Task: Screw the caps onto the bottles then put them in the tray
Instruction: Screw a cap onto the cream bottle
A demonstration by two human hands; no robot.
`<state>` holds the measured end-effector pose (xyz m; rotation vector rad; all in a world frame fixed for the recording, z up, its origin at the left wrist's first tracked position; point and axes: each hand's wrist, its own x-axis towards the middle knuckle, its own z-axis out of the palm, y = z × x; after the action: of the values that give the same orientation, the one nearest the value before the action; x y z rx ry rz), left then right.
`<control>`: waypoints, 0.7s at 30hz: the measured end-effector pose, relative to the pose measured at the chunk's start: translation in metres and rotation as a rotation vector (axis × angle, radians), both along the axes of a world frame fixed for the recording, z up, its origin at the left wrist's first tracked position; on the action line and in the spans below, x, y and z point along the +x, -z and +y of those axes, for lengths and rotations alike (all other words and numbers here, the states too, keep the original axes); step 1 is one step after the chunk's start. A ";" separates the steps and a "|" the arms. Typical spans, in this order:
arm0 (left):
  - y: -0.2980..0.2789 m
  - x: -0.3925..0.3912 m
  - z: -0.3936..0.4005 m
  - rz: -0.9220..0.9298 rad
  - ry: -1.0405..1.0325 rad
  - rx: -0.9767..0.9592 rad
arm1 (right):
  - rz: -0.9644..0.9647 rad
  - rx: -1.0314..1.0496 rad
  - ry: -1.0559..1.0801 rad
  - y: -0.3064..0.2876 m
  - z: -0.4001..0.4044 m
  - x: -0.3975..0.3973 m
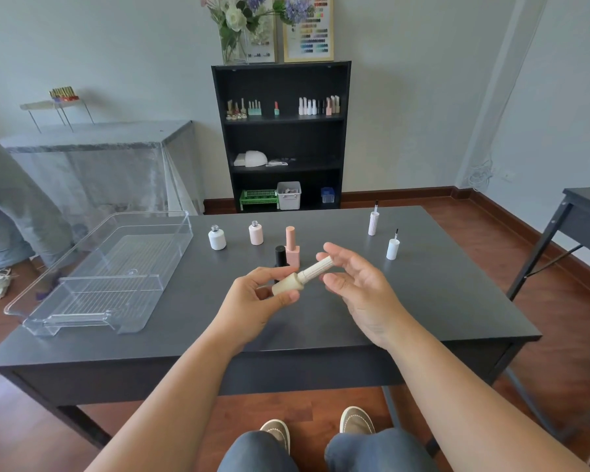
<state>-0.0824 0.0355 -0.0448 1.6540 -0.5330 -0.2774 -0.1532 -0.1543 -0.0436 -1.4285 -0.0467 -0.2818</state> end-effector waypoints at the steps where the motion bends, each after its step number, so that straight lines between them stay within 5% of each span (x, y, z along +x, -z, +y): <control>1: 0.000 0.000 0.000 0.002 0.001 0.003 | -0.017 0.039 -0.006 0.000 0.000 0.000; 9: -0.002 0.000 -0.003 -0.049 0.026 -0.029 | 0.008 0.078 0.224 -0.014 0.009 0.008; 15: -0.003 0.000 -0.004 -0.074 0.021 -0.054 | -0.004 0.262 -0.010 -0.012 0.008 0.006; 21: -0.002 0.000 -0.002 -0.127 -0.029 0.032 | -0.011 0.237 0.157 -0.009 0.017 0.015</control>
<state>-0.0827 0.0332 -0.0428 1.7169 -0.6024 -0.1607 -0.1385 -0.1372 -0.0341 -1.1970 0.0879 -0.4109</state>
